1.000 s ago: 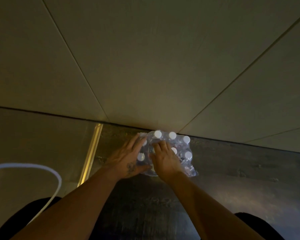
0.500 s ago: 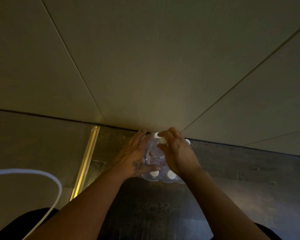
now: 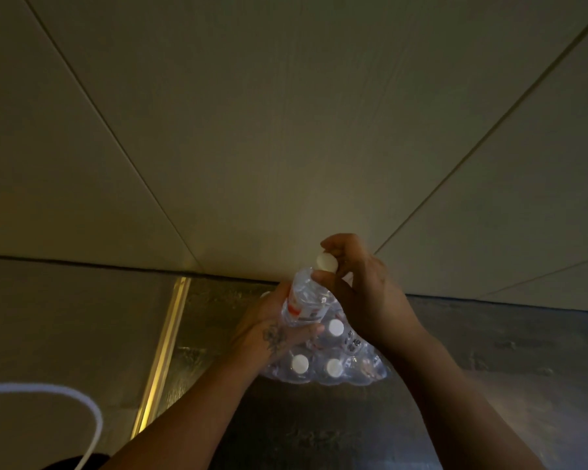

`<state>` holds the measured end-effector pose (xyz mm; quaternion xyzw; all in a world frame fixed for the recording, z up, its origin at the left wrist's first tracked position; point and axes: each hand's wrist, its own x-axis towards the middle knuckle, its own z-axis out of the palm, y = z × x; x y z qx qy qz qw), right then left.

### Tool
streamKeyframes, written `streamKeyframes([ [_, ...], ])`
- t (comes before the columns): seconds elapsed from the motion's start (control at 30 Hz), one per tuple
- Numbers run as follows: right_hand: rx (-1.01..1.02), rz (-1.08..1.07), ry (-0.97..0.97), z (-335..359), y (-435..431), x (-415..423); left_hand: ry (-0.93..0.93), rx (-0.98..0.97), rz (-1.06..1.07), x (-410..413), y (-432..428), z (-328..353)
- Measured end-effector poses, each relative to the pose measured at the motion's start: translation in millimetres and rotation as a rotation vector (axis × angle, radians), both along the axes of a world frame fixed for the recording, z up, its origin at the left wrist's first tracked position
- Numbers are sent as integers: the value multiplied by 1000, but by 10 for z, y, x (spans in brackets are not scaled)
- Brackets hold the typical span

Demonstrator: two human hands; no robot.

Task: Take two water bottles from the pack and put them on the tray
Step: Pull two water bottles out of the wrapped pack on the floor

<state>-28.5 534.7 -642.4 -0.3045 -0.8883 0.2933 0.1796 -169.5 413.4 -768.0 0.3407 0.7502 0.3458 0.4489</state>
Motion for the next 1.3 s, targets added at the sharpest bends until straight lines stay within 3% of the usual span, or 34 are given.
streamKeyframes([
  [0.2,-135,-98,26,-70,184,59,53,-10,4,32,119,135],
  [0.27,-156,-166,-124,-255,295,137,12,-13,76,-6,83,159],
  [0.37,-202,-99,-455,-599,299,216,-20,-11,147,-71,55,186],
  [0.5,-295,-16,-589,-913,127,226,-59,26,162,-58,62,250],
  [0.63,-248,15,-715,-1058,-31,223,-42,41,121,-23,103,283],
  [0.9,-135,15,-780,-1028,-113,154,-28,34,133,-75,134,305],
  [1.3,-149,-80,-495,-111,319,181,-112,84,144,-79,273,349],
])
